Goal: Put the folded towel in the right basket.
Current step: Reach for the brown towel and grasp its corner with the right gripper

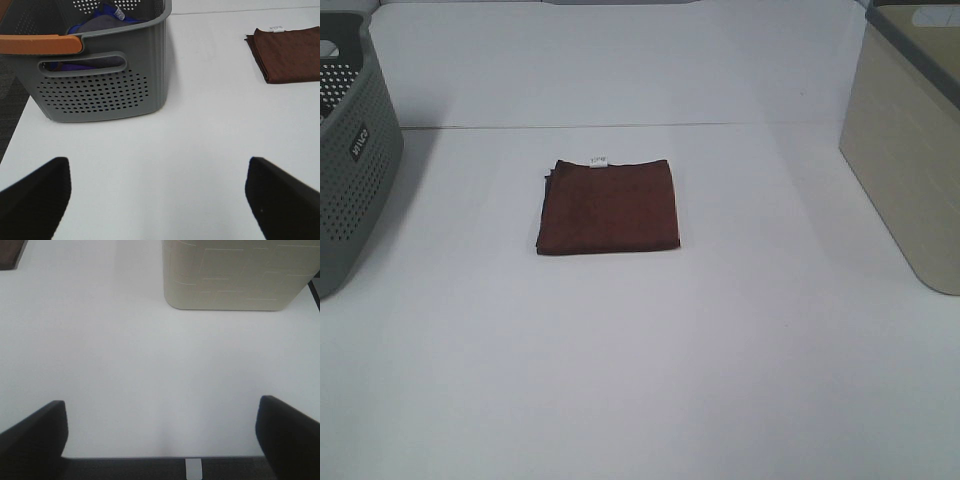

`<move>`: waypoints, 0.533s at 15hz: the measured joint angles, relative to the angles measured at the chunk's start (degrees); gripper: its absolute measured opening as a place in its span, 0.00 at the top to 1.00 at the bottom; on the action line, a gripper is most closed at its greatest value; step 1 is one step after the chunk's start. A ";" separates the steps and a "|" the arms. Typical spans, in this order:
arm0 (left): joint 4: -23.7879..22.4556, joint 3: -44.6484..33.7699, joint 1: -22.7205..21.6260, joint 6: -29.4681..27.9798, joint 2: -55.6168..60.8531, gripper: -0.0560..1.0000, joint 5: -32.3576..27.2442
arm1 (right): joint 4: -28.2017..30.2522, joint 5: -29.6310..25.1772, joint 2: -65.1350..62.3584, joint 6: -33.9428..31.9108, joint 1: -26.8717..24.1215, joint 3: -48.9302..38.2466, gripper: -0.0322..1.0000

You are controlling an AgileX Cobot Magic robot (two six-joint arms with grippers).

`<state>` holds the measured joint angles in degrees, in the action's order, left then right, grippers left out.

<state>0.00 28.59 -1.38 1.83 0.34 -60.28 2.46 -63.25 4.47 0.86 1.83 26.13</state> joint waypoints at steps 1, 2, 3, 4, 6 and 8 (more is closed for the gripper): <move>0.00 0.00 0.00 0.00 0.00 0.11 0.00 | 0.00 0.00 0.00 0.00 0.00 0.00 0.02; 0.00 0.00 0.00 0.00 0.00 0.11 0.00 | 0.00 0.00 0.00 0.00 0.00 0.00 0.02; 0.00 0.00 0.00 0.00 0.00 0.11 0.00 | 0.00 0.00 0.00 0.00 0.00 0.00 0.02; 0.00 0.00 0.00 0.00 0.00 0.11 0.00 | 0.00 0.00 0.00 0.00 0.00 0.00 0.02; 0.00 0.00 0.00 0.00 0.00 0.11 0.00 | 0.00 0.00 0.00 0.00 0.00 0.00 0.02; 0.00 0.00 0.00 0.00 0.00 0.11 0.00 | 0.00 0.00 0.00 0.00 0.00 0.00 0.02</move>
<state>0.00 28.59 -1.38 1.83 0.34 -60.28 2.46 -63.25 4.47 0.86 1.83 26.13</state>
